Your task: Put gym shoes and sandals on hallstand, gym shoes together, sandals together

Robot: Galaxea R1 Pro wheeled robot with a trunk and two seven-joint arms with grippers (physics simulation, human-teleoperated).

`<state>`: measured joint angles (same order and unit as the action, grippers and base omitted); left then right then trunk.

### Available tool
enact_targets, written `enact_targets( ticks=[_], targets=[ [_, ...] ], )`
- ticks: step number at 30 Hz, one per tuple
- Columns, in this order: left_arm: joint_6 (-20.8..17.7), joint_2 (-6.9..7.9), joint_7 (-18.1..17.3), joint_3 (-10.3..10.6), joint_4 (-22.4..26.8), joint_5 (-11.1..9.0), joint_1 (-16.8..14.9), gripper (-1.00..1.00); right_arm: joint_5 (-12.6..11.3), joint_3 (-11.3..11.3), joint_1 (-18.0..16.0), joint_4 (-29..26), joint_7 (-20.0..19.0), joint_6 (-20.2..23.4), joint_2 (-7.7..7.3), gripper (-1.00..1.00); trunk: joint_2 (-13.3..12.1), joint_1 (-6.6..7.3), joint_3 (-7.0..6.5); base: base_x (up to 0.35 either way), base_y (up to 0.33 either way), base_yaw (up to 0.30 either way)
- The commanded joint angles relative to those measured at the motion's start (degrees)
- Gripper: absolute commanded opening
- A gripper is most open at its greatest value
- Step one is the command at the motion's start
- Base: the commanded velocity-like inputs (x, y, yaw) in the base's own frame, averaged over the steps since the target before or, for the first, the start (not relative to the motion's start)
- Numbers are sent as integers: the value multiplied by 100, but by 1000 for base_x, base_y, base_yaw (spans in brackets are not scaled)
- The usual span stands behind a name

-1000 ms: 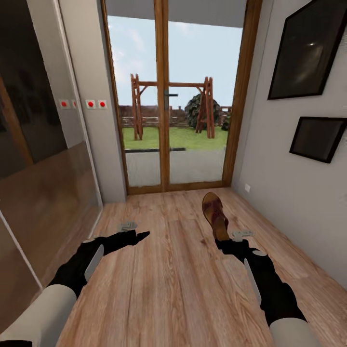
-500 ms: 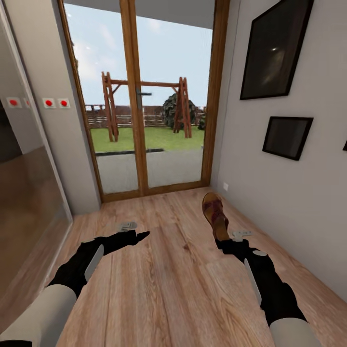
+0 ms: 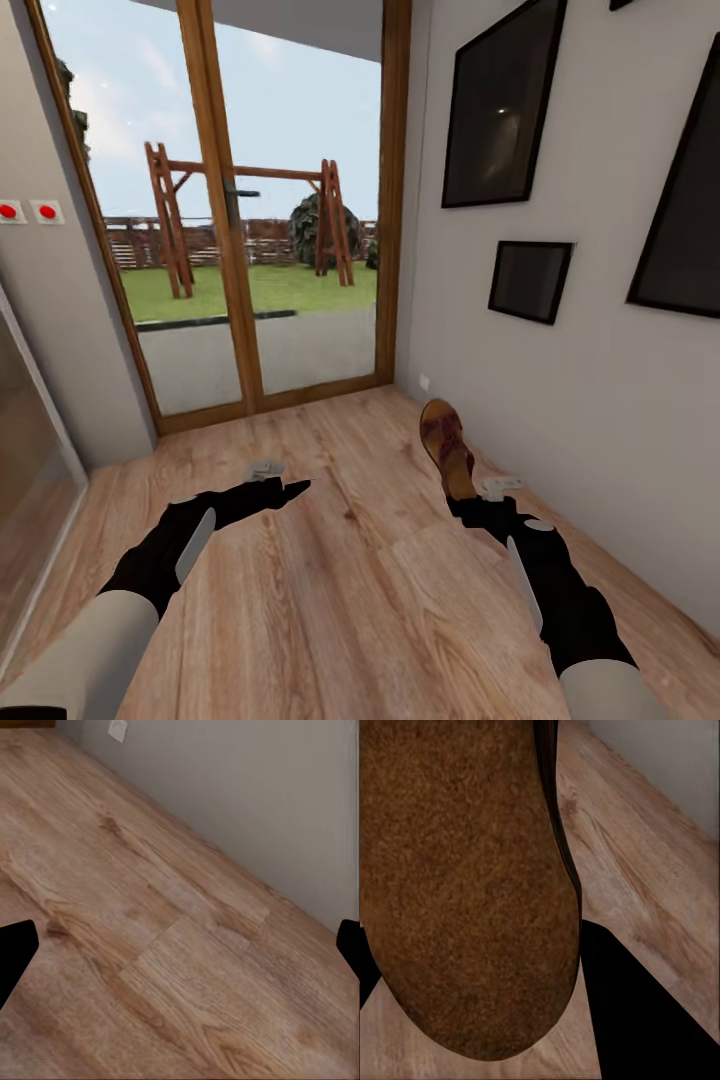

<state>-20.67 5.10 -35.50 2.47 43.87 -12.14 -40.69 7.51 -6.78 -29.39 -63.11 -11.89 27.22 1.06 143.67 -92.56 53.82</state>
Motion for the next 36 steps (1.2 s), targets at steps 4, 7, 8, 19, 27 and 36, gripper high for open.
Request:
enact_targets(
  ticks=[4, 7, 8, 19, 27, 36],
  targets=[
    [-51, 8, 8, 17, 8, -60, -1, 100, 40, -21, -5, -2, -41, 28, 8, -100, 3, 1, 6, 0, 0, -300],
    [-51, 8, 8, 17, 8, -60, -1, 100, 40, -18, -5, 0, -41, 28, 8, -100, 3, 1, 6, 0, 0, -300],
    [-51, 8, 8, 17, 8, -60, -1, 100, 40, -19, -5, 0, -41, 28, 8, -100, 3, 1, 6, 0, 0, -300],
    [-51, 7, 6, 17, 8, -60, -1, 100, 40, -18, -5, 5, -41, 28, 8, -100, 3, 1, 6, 0, 24, -300],
    [-51, 5, 7, 17, 8, -60, -1, 100, 40, -17, -5, 1, -41, 28, 8, -100, 3, 1, 6, 75, 264, -300],
    [-51, 6, 8, 17, 8, -60, -1, 100, 40, -20, -7, 1, -41, 28, 8, -100, 3, 1, 6, 143, 301, -300]
  ],
)
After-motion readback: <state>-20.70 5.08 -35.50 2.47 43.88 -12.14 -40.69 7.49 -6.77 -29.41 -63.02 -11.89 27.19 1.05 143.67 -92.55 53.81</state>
